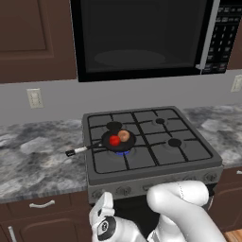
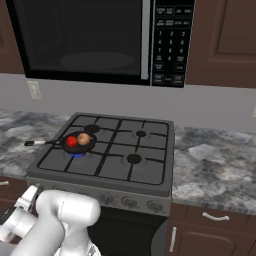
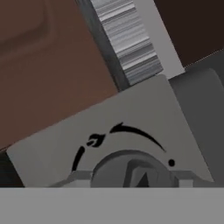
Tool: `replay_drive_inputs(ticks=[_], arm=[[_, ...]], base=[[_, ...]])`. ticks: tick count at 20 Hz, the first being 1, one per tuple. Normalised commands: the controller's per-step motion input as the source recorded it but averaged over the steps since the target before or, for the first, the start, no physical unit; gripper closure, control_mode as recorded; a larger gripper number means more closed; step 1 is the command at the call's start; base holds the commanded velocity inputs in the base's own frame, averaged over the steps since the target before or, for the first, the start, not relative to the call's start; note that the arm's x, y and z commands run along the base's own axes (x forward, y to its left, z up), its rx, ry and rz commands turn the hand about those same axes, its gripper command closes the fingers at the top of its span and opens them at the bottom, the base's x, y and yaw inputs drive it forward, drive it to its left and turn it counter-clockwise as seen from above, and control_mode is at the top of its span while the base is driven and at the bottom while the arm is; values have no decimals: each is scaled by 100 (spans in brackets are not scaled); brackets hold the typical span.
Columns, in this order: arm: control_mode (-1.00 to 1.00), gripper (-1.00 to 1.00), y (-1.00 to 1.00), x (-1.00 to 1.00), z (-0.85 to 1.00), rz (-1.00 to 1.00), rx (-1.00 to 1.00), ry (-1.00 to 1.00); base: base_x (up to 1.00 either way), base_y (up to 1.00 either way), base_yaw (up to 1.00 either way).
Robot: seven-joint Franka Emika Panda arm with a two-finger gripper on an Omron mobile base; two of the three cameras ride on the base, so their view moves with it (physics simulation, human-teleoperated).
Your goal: Place the pan on the front left burner on the stove. Then place the tomato and the onion in the pan and turn on the front left burner.
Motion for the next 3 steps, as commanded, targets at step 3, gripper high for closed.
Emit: replay_drive_inputs(ticks=[3], arm=[[-100,100,1,4,0,0,-4,7]], base=[[0,0,0]])
